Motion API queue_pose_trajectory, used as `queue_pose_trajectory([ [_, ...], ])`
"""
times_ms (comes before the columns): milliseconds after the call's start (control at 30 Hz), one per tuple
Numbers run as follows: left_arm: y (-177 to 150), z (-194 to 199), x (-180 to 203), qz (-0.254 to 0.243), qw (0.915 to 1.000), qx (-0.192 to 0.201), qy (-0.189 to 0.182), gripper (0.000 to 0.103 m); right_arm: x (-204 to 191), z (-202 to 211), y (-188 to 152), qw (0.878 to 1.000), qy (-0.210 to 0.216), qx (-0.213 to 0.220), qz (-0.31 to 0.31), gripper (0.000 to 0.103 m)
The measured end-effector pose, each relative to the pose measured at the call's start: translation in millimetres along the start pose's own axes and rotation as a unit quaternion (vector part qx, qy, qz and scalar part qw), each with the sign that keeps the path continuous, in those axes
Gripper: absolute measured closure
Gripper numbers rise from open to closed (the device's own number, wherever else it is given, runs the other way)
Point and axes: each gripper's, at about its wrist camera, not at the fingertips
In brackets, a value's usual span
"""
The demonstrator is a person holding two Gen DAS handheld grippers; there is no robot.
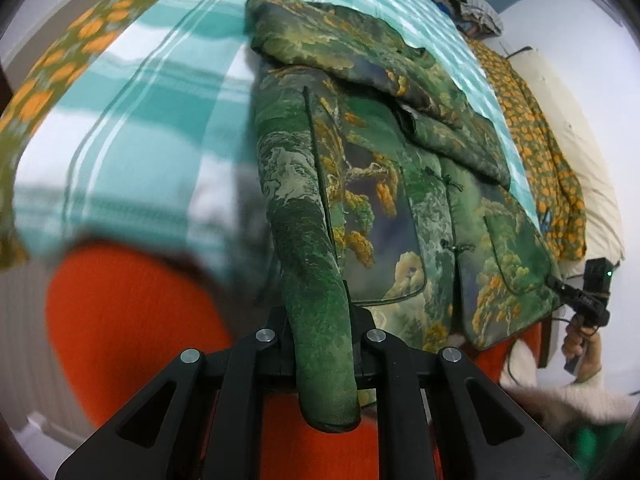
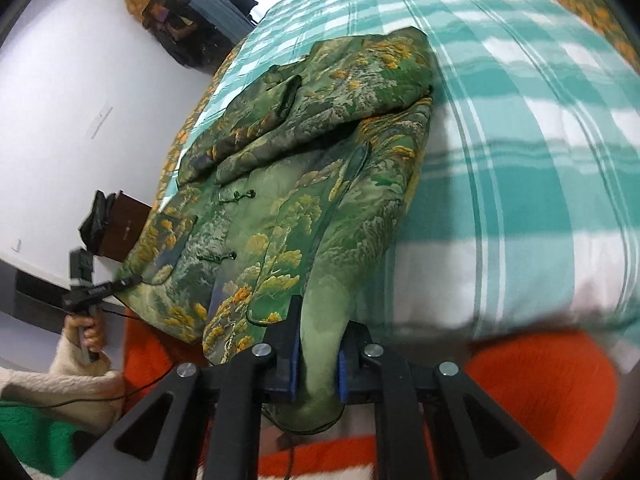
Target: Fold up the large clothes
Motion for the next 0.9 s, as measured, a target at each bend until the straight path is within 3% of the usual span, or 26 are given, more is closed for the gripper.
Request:
queue_pose_trajectory([
  [167, -40.1, 36.8, -4.5, 0.009, 0.9996, -0.025, -0.005, 0.092, -1.9, 22.0, -27.8, 0.998, 0.051, -0.009, -0.047, 0.090],
  [300, -37.6, 69.4, 2.5, 0.017, 0.9993, -0.004, -0.032, 0.093, -13.7, 40.7, -20.7, 0.992, 0.107, 0.008, -0.067, 0.090],
  [433, 16.5, 85.1, 4.4, 0.002, 0.9956, 0.060, -0.072, 0.093, -18.8, 47.4, 23.5, 0.987, 0.141, 0.047, -0.056, 0.090],
  [500, 50.0, 80.4, 4.3, -0.006, 0.9933, 0.089, -0.074, 0.093, -20.1, 42.1, 57.4, 0.988, 0.130, 0.071, -0.037, 0.090],
  [600, 117.1, 52.9, -5.8, 0.029, 0.9900, 0.110, -0.084, 0.094, -0.1, 21.5, 115.6, 0.983, 0.133, 0.117, -0.041, 0.091],
  [700, 170.7, 16.3, -12.0, 0.049, 0.9895, 0.115, -0.072, 0.093, 19.2, -2.6, 154.6, 0.979, 0.128, 0.143, -0.062, 0.091],
  [800, 202.6, -21.3, -20.3, 0.078, 0.9893, 0.105, -0.065, 0.086, 41.1, -40.1, 187.0, 0.979, 0.104, 0.156, -0.079, 0.091],
  [867, 204.8, -39.2, -23.7, 0.102, 0.9882, 0.093, -0.067, 0.076, 50.7, -69.7, 199.2, 0.982, 0.075, 0.152, -0.082, 0.088],
  [900, 202.8, -43.2, -24.6, 0.107, 0.9879, 0.088, -0.069, 0.066, 53.1, -72.5, 199.3, 0.983, 0.065, 0.149, -0.083, 0.088],
])
Point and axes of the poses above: each gripper's, at about its wrist camera, not at the fingertips, and z roughly against the way its jaws point, x to its right, y to its top, and after that the axes turned 5 degrees about y, right-handed
